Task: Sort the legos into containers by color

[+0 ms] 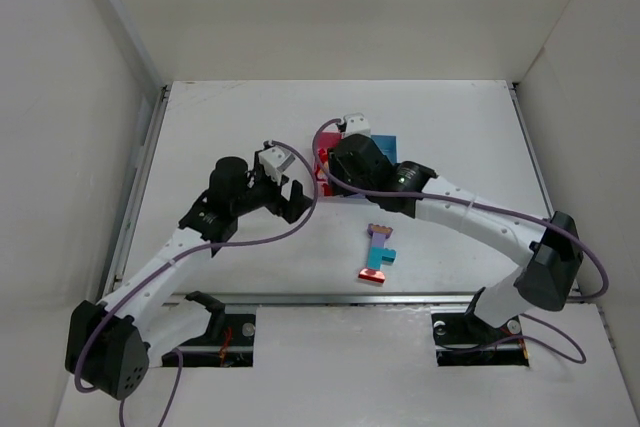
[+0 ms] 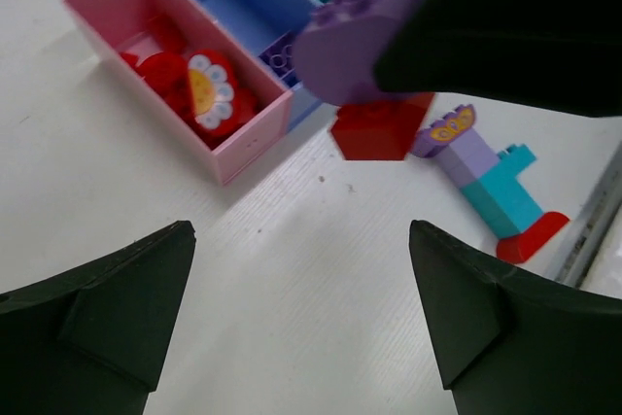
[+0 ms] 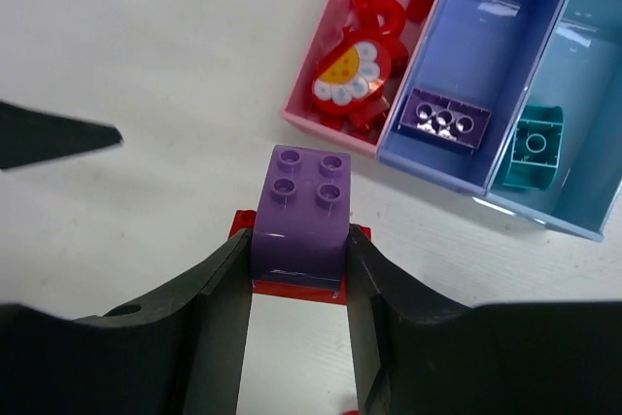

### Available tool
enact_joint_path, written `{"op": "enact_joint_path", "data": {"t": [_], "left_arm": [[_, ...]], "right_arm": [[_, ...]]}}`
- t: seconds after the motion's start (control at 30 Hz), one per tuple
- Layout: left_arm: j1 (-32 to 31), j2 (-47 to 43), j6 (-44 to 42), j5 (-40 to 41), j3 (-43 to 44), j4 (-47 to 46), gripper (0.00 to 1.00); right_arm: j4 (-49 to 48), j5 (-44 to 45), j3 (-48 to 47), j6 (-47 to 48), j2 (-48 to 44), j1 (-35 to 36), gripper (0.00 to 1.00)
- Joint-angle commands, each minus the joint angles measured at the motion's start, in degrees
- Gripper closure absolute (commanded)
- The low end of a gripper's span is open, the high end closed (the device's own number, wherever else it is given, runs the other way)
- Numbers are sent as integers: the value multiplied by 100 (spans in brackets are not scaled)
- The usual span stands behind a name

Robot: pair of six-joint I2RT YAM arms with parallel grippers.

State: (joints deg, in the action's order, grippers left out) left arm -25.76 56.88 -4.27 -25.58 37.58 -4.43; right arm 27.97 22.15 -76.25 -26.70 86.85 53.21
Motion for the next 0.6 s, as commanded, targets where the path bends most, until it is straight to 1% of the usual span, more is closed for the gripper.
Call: {"op": "enact_joint_path", "data": {"t": [0.0, 0.03, 0.07, 0.1, 0.23, 0.27, 0.33, 0.47, 0.57], "left_arm": [[27, 51, -178, -1025, 293, -304, 10], [27, 121, -336, -1115, 293, -304, 7], [27, 121, -337, -1115, 346, -304, 2], [27, 174, -407, -1185, 346, -304, 0], [-26, 226, -469, -1238, 469, -418, 0], [-26, 227, -469, -1239, 521, -419, 0], [-26, 288, -408, -1169, 522, -567, 0], [-26, 428, -408, -1115, 575, -673, 0], [-26, 534, -408, -1115, 627, -674, 0]], "right_arm": [[-177, 369, -434, -292, 156, -12, 100], [-238, 308, -487, -292, 157, -12, 100], [-343, 307, -540, -292, 157, -12, 100], [-397, 307, -540, -292, 157, -12, 100], [-450, 246, -593, -292, 157, -12, 100], [-450, 115, -593, -292, 157, -12, 100], [-634, 9, -462, -222, 105, -12, 100], [-748, -44, -408, -152, 51, -12, 100], [-810, -254, -356, -90, 51, -12, 100]]}}
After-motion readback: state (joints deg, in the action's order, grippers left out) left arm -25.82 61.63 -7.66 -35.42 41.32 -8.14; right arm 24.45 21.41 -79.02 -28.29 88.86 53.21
